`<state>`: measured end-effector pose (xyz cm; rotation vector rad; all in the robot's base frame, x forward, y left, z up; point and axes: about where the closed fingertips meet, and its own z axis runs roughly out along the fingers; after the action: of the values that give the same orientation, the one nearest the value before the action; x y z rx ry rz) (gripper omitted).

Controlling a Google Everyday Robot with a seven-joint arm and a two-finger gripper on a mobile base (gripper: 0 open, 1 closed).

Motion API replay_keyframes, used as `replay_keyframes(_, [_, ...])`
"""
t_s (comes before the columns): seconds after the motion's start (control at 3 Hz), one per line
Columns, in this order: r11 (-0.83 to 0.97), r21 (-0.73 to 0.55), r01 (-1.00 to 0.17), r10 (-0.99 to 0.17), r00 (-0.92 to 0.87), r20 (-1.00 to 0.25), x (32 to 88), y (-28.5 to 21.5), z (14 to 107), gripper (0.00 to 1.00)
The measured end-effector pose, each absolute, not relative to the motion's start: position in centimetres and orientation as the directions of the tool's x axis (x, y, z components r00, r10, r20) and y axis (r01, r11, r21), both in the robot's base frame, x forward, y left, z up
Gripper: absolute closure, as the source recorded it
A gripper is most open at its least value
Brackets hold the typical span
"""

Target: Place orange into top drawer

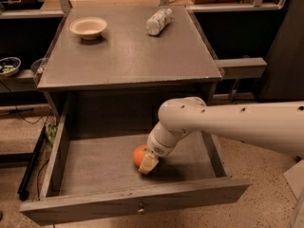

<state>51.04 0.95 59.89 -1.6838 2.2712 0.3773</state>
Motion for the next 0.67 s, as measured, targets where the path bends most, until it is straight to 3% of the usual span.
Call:
replay_keyframes(0.33, [0.283, 0.038, -0.958, -0.883, -0.276, -0.38, 51.04, 0.96, 59.93, 0.84])
replay_keyframes(0.67, [0.283, 0.038, -0.958, -0.883, -0.276, -0.38, 51.04, 0.96, 59.93, 0.61])
